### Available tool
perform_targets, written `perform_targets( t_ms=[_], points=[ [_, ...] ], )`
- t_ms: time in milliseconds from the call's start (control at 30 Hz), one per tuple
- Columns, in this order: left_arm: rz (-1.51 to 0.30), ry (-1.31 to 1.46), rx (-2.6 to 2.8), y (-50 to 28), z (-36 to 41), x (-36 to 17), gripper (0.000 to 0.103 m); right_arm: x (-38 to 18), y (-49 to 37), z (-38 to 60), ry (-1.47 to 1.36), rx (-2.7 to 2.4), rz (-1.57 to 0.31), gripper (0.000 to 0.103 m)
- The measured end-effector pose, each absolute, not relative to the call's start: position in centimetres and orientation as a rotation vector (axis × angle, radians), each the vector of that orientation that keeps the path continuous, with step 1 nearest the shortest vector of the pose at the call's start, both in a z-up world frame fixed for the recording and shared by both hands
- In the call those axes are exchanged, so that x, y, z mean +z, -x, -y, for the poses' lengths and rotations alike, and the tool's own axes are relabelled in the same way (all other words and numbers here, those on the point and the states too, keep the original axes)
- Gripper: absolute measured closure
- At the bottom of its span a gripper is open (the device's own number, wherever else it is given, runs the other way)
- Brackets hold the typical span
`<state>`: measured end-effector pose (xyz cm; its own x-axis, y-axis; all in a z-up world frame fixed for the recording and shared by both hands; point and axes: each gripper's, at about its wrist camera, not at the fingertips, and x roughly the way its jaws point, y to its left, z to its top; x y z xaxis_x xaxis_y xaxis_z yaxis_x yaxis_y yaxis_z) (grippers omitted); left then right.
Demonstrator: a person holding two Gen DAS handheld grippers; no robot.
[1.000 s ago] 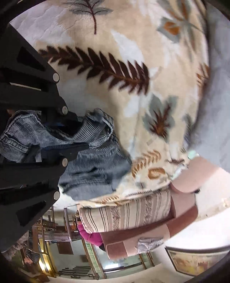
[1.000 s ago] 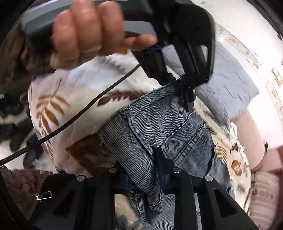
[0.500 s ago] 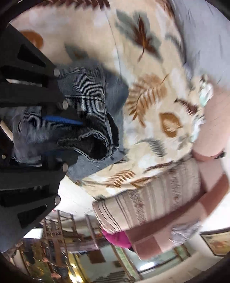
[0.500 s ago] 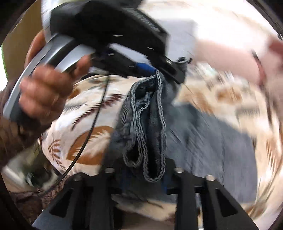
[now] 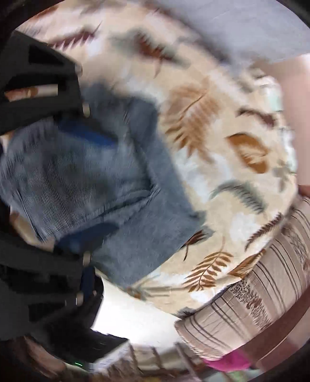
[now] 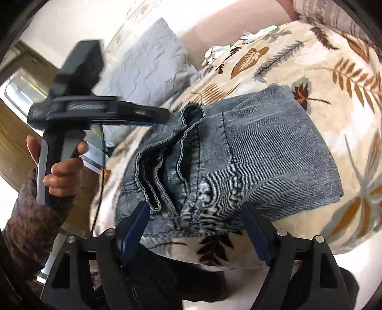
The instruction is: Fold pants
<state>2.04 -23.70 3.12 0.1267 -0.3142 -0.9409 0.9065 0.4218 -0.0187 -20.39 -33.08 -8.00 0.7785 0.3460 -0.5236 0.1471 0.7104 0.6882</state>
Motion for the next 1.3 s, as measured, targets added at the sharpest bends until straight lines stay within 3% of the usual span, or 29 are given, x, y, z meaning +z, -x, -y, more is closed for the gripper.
perform_targets(
  t_ms=[267,433,600,700,800,933,1067,1100,1133,1300],
  points=[
    [-1.057,-0.936,-1.011,-3.4,24.2,2.6,0.028,-7.4,17.8,27.3,-0.788,0.397,-0.737,0.021],
    [-1.076,-0.975,-1.086,-4.3,25.2,1.4,0.028,-9.8,14.6,26.4,-0.920,0.406,-0.802,0.021],
    [-1.177,-0.938,-1.104,-7.3,25.6,-1.6,0.028,-10.4,12.9,26.7,-1.076,0.420,-0.733,0.020],
    [-1.286,-0.873,-1.139,-8.4,24.8,-4.1,0.028,-11.7,12.5,27.3,-1.171,0.415,-0.725,0.026],
    [-1.245,-0.798,-1.176,-8.3,23.6,-4.4,0.028,-12.8,12.3,27.7,-1.226,0.394,-0.745,0.040],
    [-1.205,-0.696,-1.169,-8.0,21.8,-3.0,0.047,-12.1,12.8,27.5,-1.191,0.379,-0.766,0.061],
    [-1.146,-0.634,-1.186,-6.6,20.3,0.2,0.055,-8.7,13.7,27.7,-1.149,0.434,-0.692,0.071],
    [-1.135,-0.611,-1.191,-6.2,20.1,1.3,0.064,-8.1,14.0,27.9,-1.149,0.441,-0.671,0.073],
    [-1.128,-0.580,-1.204,-5.7,20.1,2.5,0.086,-7.5,14.4,28.3,-1.151,0.448,-0.637,0.076],
    [-1.094,-0.593,-1.148,-4.5,23.9,3.4,0.086,-6.0,16.7,31.5,-1.136,0.383,-0.539,0.077]
  ],
)
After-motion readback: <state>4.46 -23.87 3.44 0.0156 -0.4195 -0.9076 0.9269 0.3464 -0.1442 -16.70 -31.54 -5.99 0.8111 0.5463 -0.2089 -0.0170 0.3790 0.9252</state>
